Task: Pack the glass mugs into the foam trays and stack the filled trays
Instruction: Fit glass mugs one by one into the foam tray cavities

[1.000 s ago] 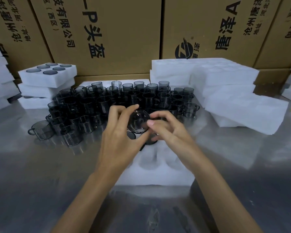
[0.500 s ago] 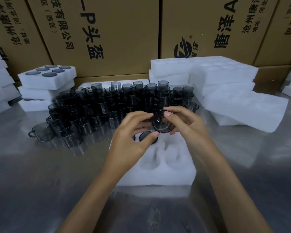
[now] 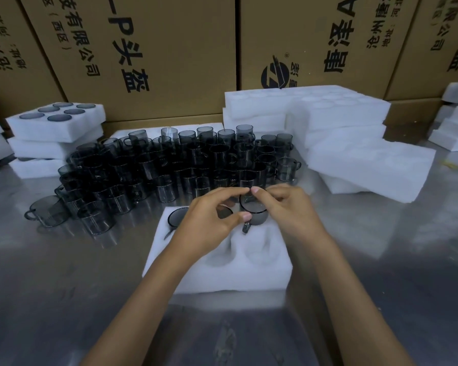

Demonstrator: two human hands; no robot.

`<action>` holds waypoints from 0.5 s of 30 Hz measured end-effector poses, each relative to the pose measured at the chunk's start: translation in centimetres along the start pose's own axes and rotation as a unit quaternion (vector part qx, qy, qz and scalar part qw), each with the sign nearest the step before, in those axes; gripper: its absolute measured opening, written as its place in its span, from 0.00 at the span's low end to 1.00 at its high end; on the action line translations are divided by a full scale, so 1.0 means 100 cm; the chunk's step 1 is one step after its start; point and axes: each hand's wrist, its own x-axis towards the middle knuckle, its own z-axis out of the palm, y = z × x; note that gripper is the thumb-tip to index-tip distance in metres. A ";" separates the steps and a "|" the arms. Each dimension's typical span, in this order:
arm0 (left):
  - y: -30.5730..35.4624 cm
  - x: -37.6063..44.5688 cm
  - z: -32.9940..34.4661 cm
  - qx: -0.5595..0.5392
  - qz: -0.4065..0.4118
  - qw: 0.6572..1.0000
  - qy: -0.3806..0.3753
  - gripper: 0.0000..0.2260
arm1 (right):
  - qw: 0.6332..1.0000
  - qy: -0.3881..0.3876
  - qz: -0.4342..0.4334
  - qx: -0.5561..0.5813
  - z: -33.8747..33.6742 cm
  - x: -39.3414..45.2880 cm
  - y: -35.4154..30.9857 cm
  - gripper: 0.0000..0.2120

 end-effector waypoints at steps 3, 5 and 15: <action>-0.003 -0.002 0.000 0.029 -0.009 1.000 -0.004 0.25 | 0.999 -0.020 -0.001 -0.025 -0.004 0.001 0.003 0.22; -0.005 -0.004 0.000 0.052 -0.016 0.998 -0.010 0.26 | 0.999 -0.033 0.009 -0.024 -0.004 0.001 0.004 0.19; -0.012 -0.004 0.010 0.194 0.004 0.980 -0.047 0.21 | 0.977 -0.151 0.147 0.037 0.000 0.002 0.020 0.07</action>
